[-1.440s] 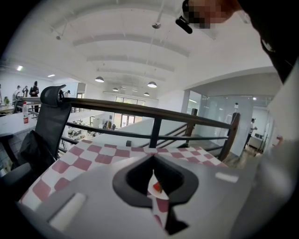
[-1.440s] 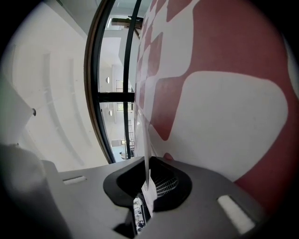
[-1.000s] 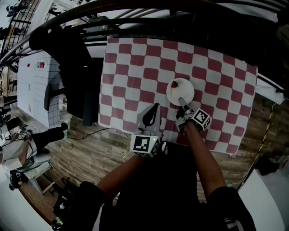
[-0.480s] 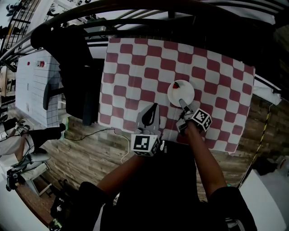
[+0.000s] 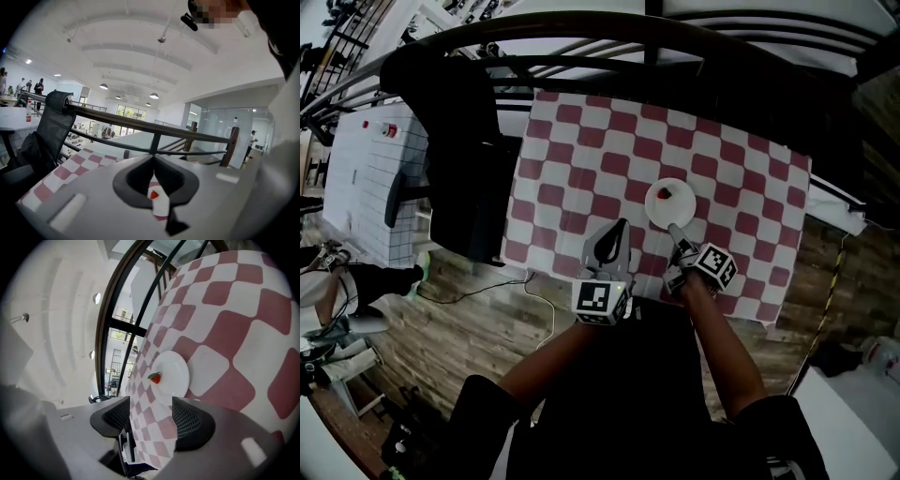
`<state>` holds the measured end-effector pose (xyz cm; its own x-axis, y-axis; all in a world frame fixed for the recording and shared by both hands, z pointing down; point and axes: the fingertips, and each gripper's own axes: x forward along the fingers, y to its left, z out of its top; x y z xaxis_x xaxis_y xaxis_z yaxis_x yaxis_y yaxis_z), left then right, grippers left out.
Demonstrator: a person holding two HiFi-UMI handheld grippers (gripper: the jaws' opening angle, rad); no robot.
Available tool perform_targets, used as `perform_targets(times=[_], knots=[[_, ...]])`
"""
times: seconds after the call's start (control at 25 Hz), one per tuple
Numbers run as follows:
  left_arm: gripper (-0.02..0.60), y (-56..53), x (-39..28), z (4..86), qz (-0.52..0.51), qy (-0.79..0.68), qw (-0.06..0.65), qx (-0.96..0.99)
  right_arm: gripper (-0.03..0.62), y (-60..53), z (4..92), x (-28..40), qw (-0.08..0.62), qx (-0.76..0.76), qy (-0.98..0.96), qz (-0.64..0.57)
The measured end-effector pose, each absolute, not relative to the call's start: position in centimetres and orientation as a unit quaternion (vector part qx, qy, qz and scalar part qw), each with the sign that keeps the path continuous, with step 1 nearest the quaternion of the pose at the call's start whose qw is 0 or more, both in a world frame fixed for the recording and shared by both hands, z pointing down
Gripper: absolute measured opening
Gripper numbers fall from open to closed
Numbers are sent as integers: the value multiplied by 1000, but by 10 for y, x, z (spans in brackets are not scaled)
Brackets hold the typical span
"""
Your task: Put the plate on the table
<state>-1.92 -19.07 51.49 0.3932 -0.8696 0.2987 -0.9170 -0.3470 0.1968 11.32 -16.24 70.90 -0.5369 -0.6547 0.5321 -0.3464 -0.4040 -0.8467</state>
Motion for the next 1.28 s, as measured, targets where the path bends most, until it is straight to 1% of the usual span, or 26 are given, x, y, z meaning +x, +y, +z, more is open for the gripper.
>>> perform_targets(times=[0.2,0.36,0.44,0.6,0.72,0.76,0.92,1.08,1.28], knots=[[9,-179,-25,508,63,-531,168,828,271,-154,661,100,122,-462,594,-648],[9,-164,-24,494,62,-513,134,846,262,-143,617,88,110,-469,646,-593],[9,-159,-21,487,58,-504,135,851,250,-139,598,84,116,-472,656,-577],[9,-146,-19,479,43,-494,158,854,200,-127,568,84,148,-487,650,-565],[9,-137,-20,475,34,-487,163,858,133,-117,549,90,167,-509,643,-547],[9,-135,-21,473,32,-487,161,858,108,-116,542,91,166,-516,652,-530],[8,-119,-27,463,24,-484,145,863,71,-103,523,89,152,-536,668,-493],[9,-108,-26,455,26,-474,148,868,0,-90,512,80,121,-552,683,-462],[9,-98,-27,448,17,-466,143,873,-3,-83,494,66,92,-558,705,-428]])
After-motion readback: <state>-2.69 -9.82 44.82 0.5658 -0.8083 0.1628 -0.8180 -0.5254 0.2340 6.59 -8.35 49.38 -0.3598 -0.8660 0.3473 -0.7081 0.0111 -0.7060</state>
